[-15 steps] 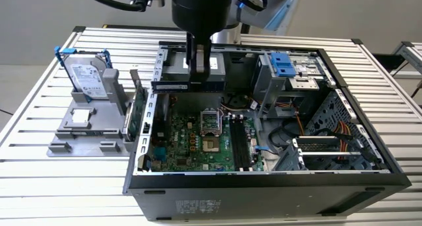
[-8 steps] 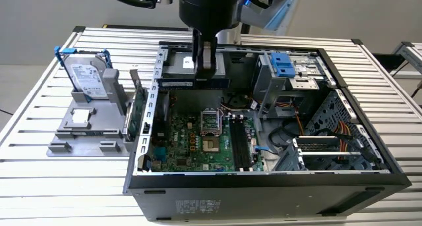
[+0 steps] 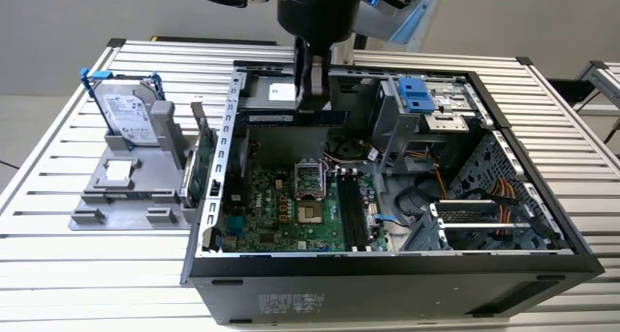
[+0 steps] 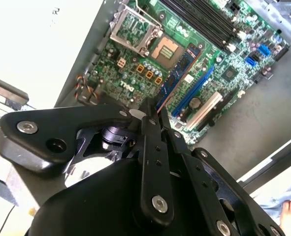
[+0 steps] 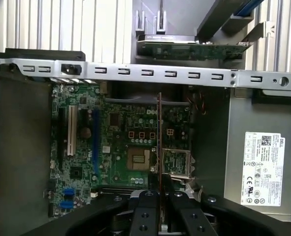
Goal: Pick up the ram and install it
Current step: 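Pick up the ram and move it above insertion slot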
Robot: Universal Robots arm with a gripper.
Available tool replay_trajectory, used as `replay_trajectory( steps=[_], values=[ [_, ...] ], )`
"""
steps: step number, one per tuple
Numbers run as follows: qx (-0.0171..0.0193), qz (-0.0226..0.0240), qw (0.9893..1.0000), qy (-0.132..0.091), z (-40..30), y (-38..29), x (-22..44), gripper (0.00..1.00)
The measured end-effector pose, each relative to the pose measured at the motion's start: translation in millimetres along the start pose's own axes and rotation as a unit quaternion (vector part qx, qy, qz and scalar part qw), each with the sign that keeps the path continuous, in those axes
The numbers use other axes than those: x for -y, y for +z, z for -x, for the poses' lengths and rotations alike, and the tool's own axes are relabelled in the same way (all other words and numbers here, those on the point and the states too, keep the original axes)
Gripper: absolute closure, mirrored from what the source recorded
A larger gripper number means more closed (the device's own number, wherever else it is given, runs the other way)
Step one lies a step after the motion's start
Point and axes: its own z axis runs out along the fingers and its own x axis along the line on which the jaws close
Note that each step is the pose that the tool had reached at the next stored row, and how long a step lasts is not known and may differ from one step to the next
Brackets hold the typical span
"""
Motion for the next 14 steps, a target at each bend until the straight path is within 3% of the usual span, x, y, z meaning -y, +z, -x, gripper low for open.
replay_trajectory(
  steps=[14],
  values=[
    [0.0,0.0,1.0,0.0,13.5,-0.7,21.7,1.0]
  ],
)
